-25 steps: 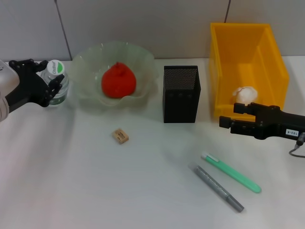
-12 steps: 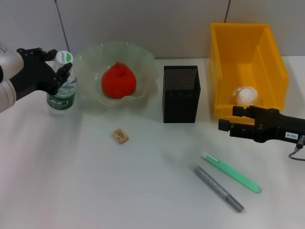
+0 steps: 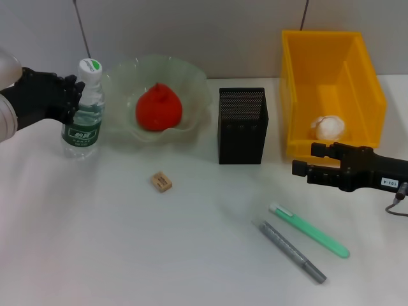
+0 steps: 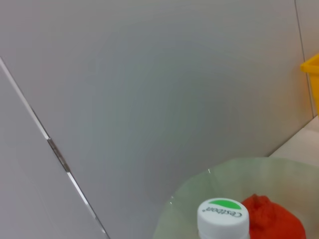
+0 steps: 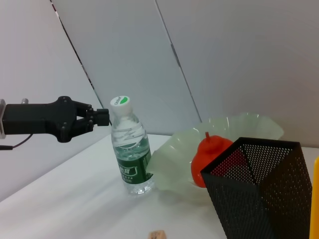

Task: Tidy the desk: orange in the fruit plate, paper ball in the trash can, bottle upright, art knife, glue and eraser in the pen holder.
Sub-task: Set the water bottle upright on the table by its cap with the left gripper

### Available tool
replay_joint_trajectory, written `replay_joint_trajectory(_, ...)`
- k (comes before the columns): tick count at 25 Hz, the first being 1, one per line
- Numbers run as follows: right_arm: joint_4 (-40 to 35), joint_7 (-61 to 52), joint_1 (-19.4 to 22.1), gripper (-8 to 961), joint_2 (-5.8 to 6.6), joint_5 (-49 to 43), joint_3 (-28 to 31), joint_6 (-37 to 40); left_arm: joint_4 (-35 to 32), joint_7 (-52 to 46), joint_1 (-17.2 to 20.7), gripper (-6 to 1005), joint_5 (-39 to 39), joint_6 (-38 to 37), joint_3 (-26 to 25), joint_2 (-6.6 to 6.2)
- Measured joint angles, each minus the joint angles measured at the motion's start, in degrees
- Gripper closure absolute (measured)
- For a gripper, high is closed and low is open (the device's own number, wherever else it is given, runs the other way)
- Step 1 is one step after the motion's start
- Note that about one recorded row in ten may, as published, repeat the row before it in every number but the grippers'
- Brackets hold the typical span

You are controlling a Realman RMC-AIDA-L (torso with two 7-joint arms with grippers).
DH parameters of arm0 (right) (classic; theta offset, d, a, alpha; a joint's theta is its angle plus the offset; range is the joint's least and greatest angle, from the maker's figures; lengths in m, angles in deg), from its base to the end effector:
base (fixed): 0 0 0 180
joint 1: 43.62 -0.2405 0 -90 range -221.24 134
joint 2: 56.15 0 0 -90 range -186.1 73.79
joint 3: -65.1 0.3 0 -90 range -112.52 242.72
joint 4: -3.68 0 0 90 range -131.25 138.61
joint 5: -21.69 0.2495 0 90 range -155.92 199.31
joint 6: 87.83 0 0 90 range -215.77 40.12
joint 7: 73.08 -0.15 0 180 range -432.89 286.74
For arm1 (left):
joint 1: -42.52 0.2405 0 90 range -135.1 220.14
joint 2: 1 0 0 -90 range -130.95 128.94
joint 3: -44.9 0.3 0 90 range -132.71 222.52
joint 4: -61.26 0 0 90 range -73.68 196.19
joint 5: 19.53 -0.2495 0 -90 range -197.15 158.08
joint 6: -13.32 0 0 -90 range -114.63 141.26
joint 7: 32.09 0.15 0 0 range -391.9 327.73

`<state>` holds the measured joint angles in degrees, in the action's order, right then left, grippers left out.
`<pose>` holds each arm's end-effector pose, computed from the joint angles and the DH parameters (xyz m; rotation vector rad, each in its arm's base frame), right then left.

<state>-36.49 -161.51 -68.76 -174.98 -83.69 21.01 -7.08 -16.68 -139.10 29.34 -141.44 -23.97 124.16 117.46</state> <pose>0.3395 0.3852 -0.0120 -2.4919 0.8822 0.7453 -0.2763 0.4333 0.0292 -2.1339 -0.3512 -0.1100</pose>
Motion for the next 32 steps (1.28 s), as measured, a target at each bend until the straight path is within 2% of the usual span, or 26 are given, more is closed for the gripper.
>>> replay_joint_trajectory(9,0.2,0.2,-0.2,114,0.0,0.0,0.1,-0.2,0.5,0.3,0.0,970,0.3,0.0,-1.0,0.02)
replay_joint_trajectory(15,1.0,0.3,-0.3,115,0.26,0.0,0.1,-0.4,0.4,0.5,0.8,973,1.2,0.0,-2.3,0.08)
replay_joint_trajectory(16,1.2,0.3,-0.3,115,0.33,0.0,0.1,-0.4,0.6,1.8,1.3,973,4.6,-0.1,-3.8,-0.01)
replay_joint_trajectory(17,1.2,0.3,-0.4,115,0.35,0.0,0.1,-0.4,0.6,1.8,1.3,973,4.6,-0.1,-3.8,-0.01)
replay_joint_trajectory(18,1.3,0.3,-0.4,115,0.37,0.0,0.1,-0.4,1.1,4.6,1.9,972,8.9,-1.2,-5.9,-0.05)
replay_joint_trajectory(22,1.3,0.3,-0.4,114,0.36,0.0,0.1,-0.4,1.1,4.6,1.9,970,8.9,-1.2,-5.9,-0.05)
replay_joint_trajectory(23,1.3,0.3,-0.4,114,0.37,0.0,0.1,-0.4,1.1,7.1,3.3,970,13.5,-2.2,-7.1,-0.04)
replay_joint_trajectory(24,1.3,0.3,-0.4,114,0.37,0.0,0.1,-0.4,1.1,7.1,3.3,970,13.5,-2.2,-7.1,-0.04)
replay_joint_trajectory(25,1.3,0.3,-0.4,114,0.36,0.0,0.1,-0.4,1.0,10.3,4.5,970,18.0,-3.1,-7.3,-0.05)
replay_joint_trajectory(27,1.3,0.3,-0.4,115,0.36,0.0,0.1,-0.3,1.0,10.3,4.5,969,18.0,-3.1,-7.3,-0.05)
replay_joint_trajectory(28,1.3,0.4,-0.4,115,0.36,0.0,0.1,-0.3,1.2,16.1,5.8,969,25.3,-5.2,-7.6,-0.06)
replay_joint_trajectory(30,1.3,0.4,-0.4,115,0.36,0.0,0.1,-0.3,2.7,19.9,6.3,907,31.3,-6.5,-8.1,-0.06)
replay_joint_trajectory(32,1.2,0.4,-0.4,115,0.35,0.0,0.1,-0.3,2.7,19.9,6.3,846,31.3,-6.5,-8.1,-0.06)
